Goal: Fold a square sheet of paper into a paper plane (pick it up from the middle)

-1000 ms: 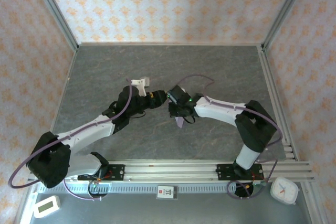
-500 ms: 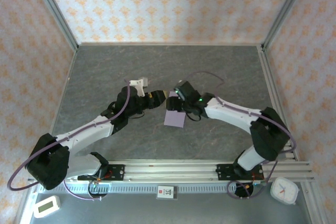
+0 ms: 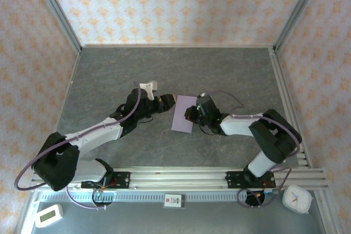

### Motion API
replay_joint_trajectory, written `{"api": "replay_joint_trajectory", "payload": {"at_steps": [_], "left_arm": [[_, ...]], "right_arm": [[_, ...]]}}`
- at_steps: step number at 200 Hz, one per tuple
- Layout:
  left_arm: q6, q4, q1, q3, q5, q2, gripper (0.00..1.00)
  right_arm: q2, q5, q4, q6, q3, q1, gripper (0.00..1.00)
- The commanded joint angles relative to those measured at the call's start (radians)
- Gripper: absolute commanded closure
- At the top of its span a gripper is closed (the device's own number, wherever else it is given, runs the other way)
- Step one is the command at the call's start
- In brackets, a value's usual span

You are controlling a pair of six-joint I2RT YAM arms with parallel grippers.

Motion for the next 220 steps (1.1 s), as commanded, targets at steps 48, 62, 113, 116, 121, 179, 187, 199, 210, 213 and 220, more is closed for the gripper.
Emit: {"api": "replay_joint_trajectory", "payload": {"at_steps": [48, 62, 113, 116, 121, 179, 187, 199, 210, 213, 220], "left_arm": [[0.025, -0.007, -0.006, 0.025, 0.011, -0.003, 0.33], [0.025, -0.012, -0.012, 0.025, 0.008, -0.002, 0.33], [0.006, -0.014, -0.078, 0.011, -0.032, -0.004, 0.29], [0.004, -0.015, -0.082, 0.009, -0.039, -0.004, 0.29], [0.001, -0.016, -0.089, 0.004, -0.049, -0.003, 0.29], [-0.071, -0.034, -0.126, -0.073, -0.138, -0.016, 0.23], [-0.086, -0.038, -0.131, -0.085, -0.156, -0.025, 0.22], [-0.106, -0.021, -0.145, -0.112, -0.180, -0.040, 0.20], [-0.118, -0.021, -0.161, -0.132, -0.221, -0.061, 0.14], [-0.122, -0.022, -0.169, -0.137, -0.236, -0.068, 0.10], [-0.131, -0.026, -0.187, -0.151, -0.281, -0.089, 0.01]], "right_arm": [[0.111, -0.131, -0.005, -0.061, -0.014, -0.003, 1.00], [0.099, -0.167, -0.028, -0.088, -0.027, -0.001, 1.00], [-0.022, -0.227, -0.131, -0.211, -0.076, 0.007, 1.00], [-0.028, -0.229, -0.131, -0.212, -0.076, 0.007, 1.00], [-0.038, -0.234, -0.130, -0.214, -0.072, 0.006, 1.00], [-0.136, -0.206, -0.132, -0.160, -0.002, 0.005, 0.96], [-0.147, -0.187, -0.137, -0.150, -0.006, 0.005, 0.97], [-0.164, -0.168, -0.130, -0.138, -0.019, 0.004, 0.97], [-0.176, -0.152, -0.127, -0.125, -0.035, 0.003, 0.97], [-0.180, -0.151, -0.126, -0.121, -0.042, 0.003, 0.97], [-0.188, -0.143, -0.120, -0.112, -0.055, 0.002, 0.97]]}}
